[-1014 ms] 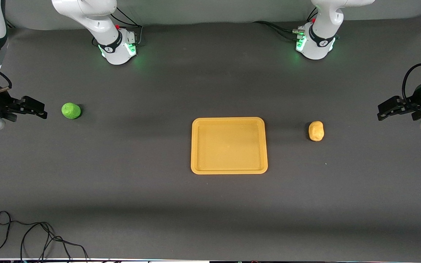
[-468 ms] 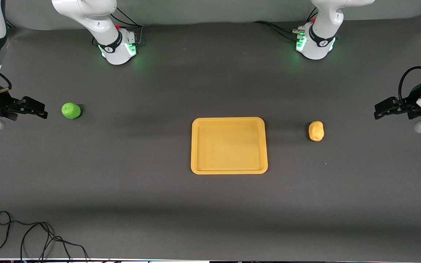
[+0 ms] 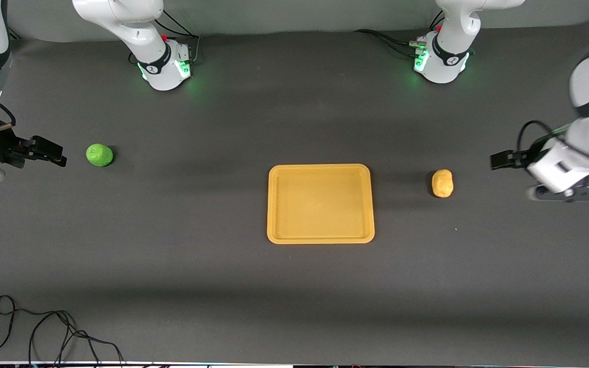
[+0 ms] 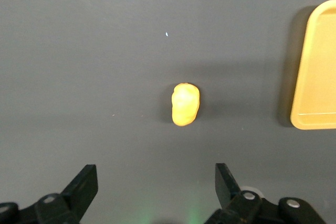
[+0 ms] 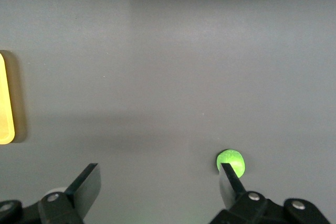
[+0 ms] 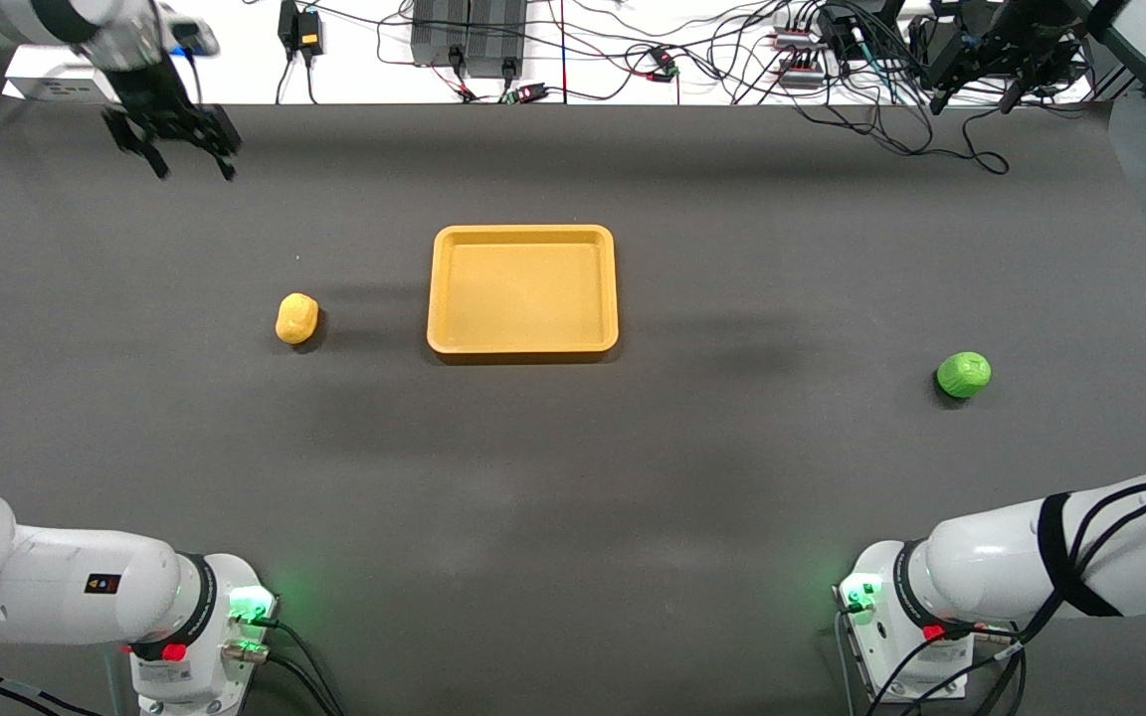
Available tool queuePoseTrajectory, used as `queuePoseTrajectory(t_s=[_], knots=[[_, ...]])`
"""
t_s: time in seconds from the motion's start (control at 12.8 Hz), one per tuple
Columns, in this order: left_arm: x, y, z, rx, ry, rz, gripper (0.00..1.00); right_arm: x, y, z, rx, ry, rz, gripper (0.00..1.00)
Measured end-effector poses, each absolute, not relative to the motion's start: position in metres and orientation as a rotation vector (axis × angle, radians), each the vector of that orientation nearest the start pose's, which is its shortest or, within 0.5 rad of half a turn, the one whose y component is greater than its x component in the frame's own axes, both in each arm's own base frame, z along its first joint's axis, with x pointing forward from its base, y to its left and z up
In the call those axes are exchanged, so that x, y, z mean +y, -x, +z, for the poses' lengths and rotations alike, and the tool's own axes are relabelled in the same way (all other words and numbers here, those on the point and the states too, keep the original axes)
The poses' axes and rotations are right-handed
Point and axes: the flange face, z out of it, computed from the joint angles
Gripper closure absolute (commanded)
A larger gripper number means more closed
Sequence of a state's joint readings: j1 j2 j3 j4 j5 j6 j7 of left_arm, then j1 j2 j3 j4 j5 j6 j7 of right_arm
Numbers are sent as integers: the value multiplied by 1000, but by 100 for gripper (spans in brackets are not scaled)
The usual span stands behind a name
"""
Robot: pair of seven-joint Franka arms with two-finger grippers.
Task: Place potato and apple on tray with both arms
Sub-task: 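Reach the left gripper down to the yellow potato and grasp it, then carry the potato to the tray while the right gripper reaches the apple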
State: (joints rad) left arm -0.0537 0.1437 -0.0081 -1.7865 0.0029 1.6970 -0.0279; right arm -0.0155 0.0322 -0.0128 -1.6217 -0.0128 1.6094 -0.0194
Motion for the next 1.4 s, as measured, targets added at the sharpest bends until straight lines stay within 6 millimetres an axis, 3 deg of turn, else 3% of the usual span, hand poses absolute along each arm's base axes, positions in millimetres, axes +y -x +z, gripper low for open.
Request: queuePoseTrajectory(t_s=[0.23, 0.39, 0.55, 0.94, 1.09, 1.17, 1.33, 1.4], knots=[[-40, -556, 339, 45, 3093, 550, 1, -17, -564, 587, 13, 3152, 85, 0], [-49, -550, 286, -12, 3158, 607, 2, -16, -562, 589, 14, 3142, 102, 0], [-54, -551, 251, 2, 3171, 639, 2, -15, -562, 593, 16, 3130, 98, 0], [-54, -546, 213, 191, 3172, 711, 14, -20, -559, 587, 30, 3124, 160, 0], [-63, -543, 195, 229, 3162, 735, 51, -43, -558, 582, 32, 3120, 177, 0], [-68, -544, 187, 245, 3159, 714, 52, -64, -556, 579, 20, 3116, 184, 0], [-70, -547, 173, 275, 3151, 672, 91, -115, -545, 576, 14, 3116, 170, 0], [-70, -549, 177, 282, 3149, 673, 100, -139, -535, 576, 14, 3124, 153, 0]])
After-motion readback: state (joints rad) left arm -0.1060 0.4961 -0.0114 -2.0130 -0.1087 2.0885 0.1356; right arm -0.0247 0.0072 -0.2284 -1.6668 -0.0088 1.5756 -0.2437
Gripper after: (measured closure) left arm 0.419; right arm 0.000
